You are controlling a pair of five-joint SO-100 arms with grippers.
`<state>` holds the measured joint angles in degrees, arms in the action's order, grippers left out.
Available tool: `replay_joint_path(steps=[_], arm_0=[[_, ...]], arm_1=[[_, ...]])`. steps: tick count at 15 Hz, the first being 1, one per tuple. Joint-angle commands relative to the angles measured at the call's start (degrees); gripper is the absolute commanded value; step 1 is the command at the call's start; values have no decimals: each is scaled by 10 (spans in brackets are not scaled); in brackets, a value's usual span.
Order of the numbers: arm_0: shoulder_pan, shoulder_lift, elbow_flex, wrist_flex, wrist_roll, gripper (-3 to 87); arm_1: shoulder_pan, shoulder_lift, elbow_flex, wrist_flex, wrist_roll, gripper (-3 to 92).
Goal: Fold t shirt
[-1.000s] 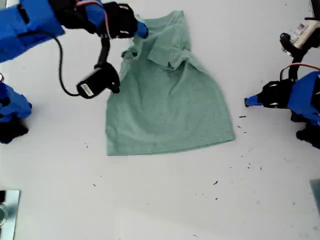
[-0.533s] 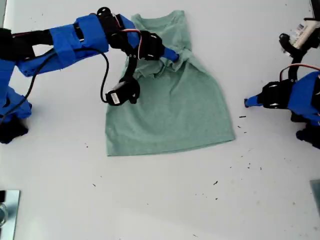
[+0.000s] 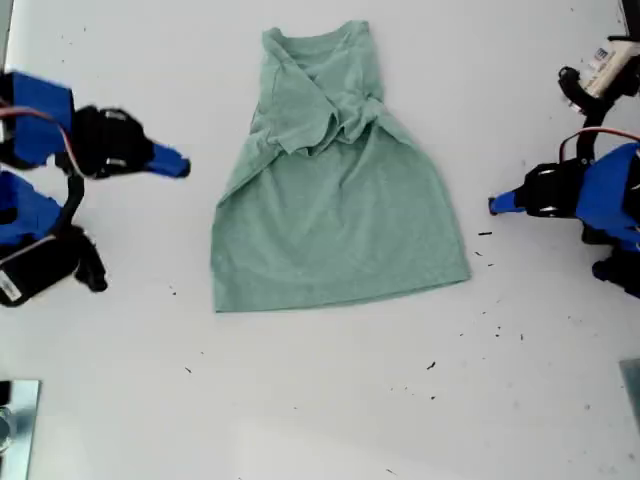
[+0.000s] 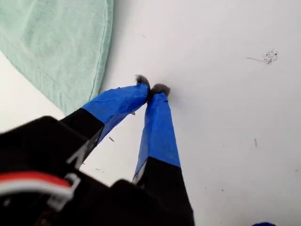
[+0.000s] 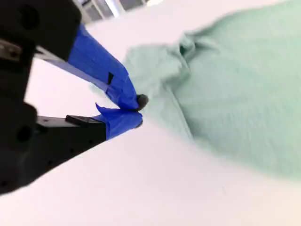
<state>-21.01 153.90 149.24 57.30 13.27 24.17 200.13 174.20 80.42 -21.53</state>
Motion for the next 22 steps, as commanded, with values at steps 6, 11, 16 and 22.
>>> replay_joint_path(steps=[6,11,16,22], arm_0=[[99,16,260,-140,-181,-3],[113,78,281,-128,-185,-3],[119,119,294,-119,-185,-3],[125,123,296,-118,-185,-3]], arm_1=[[-41,-170,-185,4,-13,25],[-121,-592,-479,-5,-64,269],[-136,-675,-334,-215,-43,241],[-126,-757,-432,-114,-69,4]])
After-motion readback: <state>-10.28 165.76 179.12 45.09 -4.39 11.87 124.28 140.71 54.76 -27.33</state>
